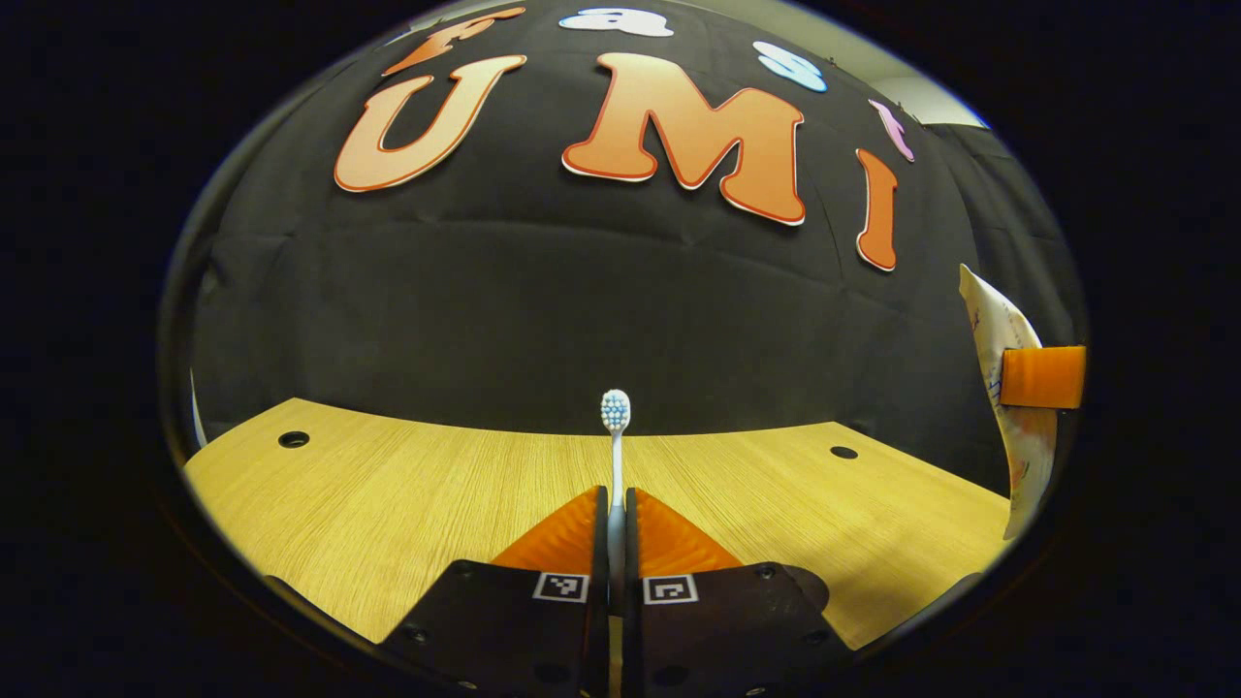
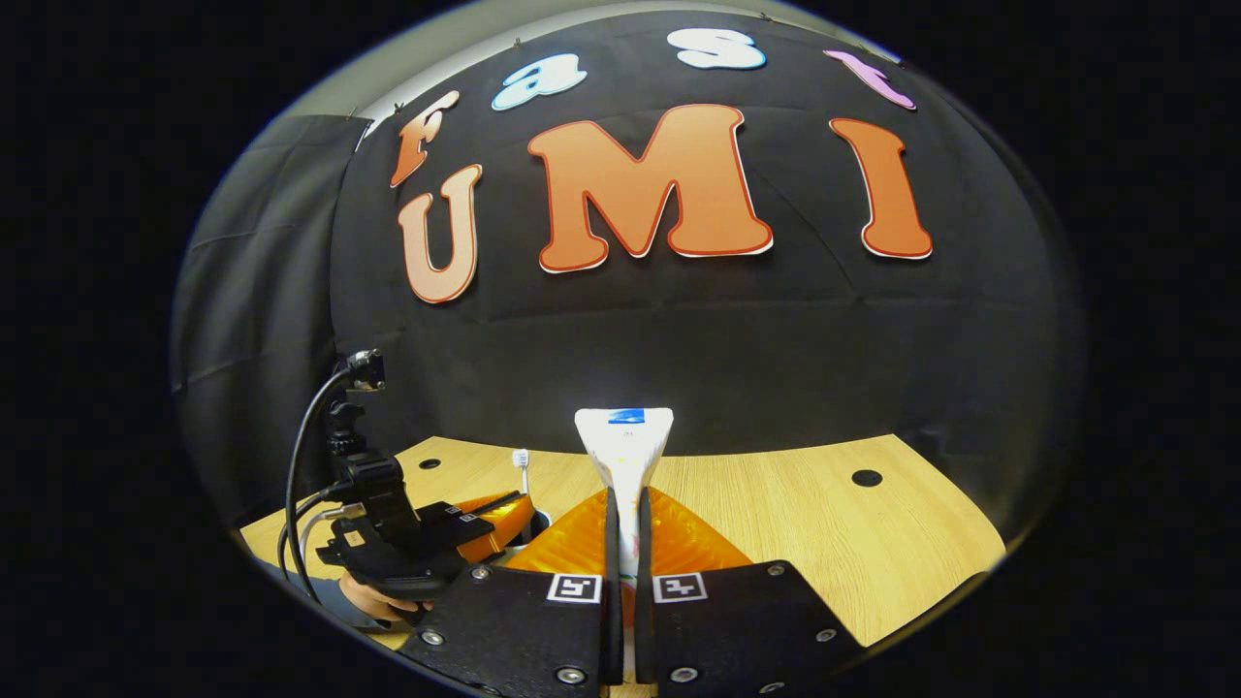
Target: Put the toothbrush and toothpaste on the desktop into the cup, then pick up the cup and place it on the coaster on the desktop.
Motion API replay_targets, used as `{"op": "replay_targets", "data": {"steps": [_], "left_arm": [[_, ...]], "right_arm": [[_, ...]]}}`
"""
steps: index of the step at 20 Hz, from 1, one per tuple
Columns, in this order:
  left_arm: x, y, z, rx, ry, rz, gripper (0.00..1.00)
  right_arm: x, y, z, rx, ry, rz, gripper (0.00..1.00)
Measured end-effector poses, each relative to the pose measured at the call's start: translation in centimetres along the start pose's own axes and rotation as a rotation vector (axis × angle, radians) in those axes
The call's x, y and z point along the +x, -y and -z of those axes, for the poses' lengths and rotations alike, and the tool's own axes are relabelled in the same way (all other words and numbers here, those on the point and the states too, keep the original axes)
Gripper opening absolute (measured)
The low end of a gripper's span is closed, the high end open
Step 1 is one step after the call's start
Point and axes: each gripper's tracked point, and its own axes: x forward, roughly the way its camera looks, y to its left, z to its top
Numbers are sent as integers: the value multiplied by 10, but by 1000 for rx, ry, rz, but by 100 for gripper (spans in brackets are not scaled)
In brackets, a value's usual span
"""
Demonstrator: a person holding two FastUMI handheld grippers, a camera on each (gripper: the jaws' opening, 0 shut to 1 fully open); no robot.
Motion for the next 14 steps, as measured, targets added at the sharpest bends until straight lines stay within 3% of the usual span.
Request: {"op": "replay_targets", "data": {"steps": [6, 8, 9, 10, 11, 14], "left_arm": [[-25, 0, 5, 12, -59, 26, 39], [-43, -5, -1, 27, -59, 23, 55], [-53, -7, -7, 33, -52, 18, 72], [-58, -11, -13, 33, -43, 7, 78], [-69, -14, -18, 38, -38, -4, 92], [-96, -29, -29, 55, -29, -47, 96]], "right_arm": [[-1, -1, -7, 3, 24, -1, 5], [-3, -4, -12, -3, 37, -12, 5], [-5, -4, -16, -9, 48, -17, 5], [-6, -6, -22, -16, 64, -23, 5], [-2, -13, -29, -21, 78, -33, 5], [22, -40, -52, -17, 103, -73, 5]]}}
